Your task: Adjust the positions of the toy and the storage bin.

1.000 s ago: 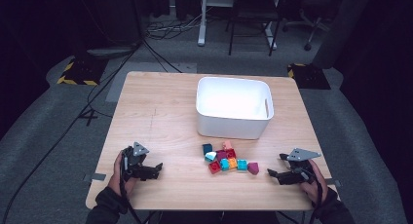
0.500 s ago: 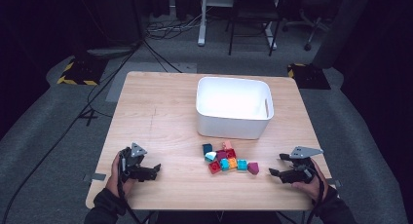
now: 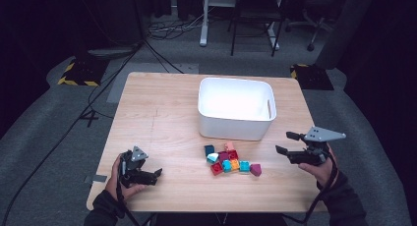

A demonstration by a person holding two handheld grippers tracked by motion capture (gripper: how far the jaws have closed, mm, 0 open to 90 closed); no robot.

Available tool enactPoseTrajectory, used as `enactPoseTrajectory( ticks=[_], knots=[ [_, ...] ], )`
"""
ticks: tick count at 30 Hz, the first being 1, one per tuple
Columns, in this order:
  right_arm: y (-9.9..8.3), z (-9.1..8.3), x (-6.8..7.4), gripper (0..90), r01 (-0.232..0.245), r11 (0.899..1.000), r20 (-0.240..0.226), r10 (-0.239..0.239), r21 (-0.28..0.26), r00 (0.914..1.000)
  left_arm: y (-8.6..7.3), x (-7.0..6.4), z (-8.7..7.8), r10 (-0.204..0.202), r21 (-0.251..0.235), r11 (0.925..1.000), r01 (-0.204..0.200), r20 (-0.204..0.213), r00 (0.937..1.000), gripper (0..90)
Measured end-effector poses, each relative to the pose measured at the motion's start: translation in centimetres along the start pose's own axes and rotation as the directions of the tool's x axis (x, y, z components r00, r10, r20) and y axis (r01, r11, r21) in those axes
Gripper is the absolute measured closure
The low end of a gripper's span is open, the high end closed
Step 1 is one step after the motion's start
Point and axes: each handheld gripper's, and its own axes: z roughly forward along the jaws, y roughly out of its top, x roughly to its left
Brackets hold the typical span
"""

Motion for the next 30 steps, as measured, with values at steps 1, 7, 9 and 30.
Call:
enactPoseTrajectory(
  ticks=[1,7,9,30],
  knots=[
    [0.6,-0.1,0.0,29.5,0.010,1.000,0.005,-0.010,-0.004,0.9999,0.0,0.0,0.0,0.000,0.000,1.0000,0.000,0.000,1.0000,0.1],
    [4.5,0.6,0.0,32.3,0.064,0.998,0.020,-0.064,-0.021,0.9978,-0.1,0.0,0.0,-0.002,-0.006,1.0000,0.002,-0.006,1.0000,0.2],
    [5.2,1.0,0.1,34.2,0.073,0.997,0.005,-0.073,-0.028,0.9973,-0.1,0.0,0.0,-0.005,-0.008,1.0000,0.005,-0.006,1.0000,0.2],
    [7.9,9.6,2.0,53.6,0.071,0.997,-0.078,-0.067,0.042,0.9947,-0.2,0.0,-0.2,-0.003,-0.005,1.0000,0.003,-0.003,1.0000,0.3]
  ],
)
